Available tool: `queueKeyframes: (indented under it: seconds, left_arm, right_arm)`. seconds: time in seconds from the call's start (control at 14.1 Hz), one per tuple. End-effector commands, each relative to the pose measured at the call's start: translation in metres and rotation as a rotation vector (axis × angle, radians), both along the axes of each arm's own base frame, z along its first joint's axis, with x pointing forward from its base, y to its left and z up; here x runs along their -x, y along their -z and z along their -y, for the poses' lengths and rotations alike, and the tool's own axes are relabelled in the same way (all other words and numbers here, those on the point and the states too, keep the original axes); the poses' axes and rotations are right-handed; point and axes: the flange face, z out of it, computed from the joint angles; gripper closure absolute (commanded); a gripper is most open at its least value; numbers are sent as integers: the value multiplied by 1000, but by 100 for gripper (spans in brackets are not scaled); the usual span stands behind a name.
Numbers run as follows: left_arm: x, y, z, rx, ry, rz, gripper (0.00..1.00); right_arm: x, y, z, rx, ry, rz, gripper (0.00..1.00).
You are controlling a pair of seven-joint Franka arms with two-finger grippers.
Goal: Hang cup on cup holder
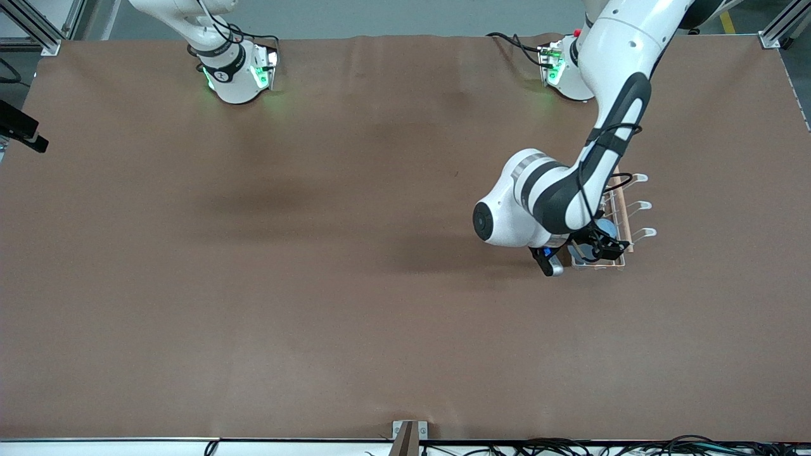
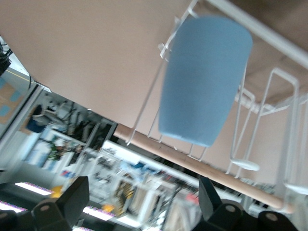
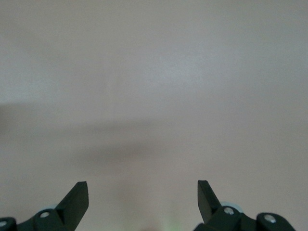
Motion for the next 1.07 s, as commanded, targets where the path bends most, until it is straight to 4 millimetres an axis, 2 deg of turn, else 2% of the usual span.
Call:
queueKeyframes:
  seconds: [0.0,0.07,0.28,0.5,0.71,0.85,1.0]
  left_arm:
    - [-13,-49,10,147,-129,113,0]
    - [-17,-64,7,210,-197,140,0]
    - [-24,-111,-24,336,-442,270,0]
    - [-31,-159,-44,435,-590,372,0]
    - [-33,-210,-61,499,-625,475,0]
    - [-36,-245,-80,588,-636,545,0]
    - [-33,-270,-105,680,-711,547,0]
  right_arm:
    - [0,2,0,15,4,3,0]
    - [0,2,0,15,4,3,0]
    - [-2,2,1,14,5,11,0]
    - [-2,2,0,14,5,11,0]
    - [-2,3,-1,14,3,7,0]
    - [-2,3,0,14,3,7,0]
    - [-2,3,-1,14,3,8,0]
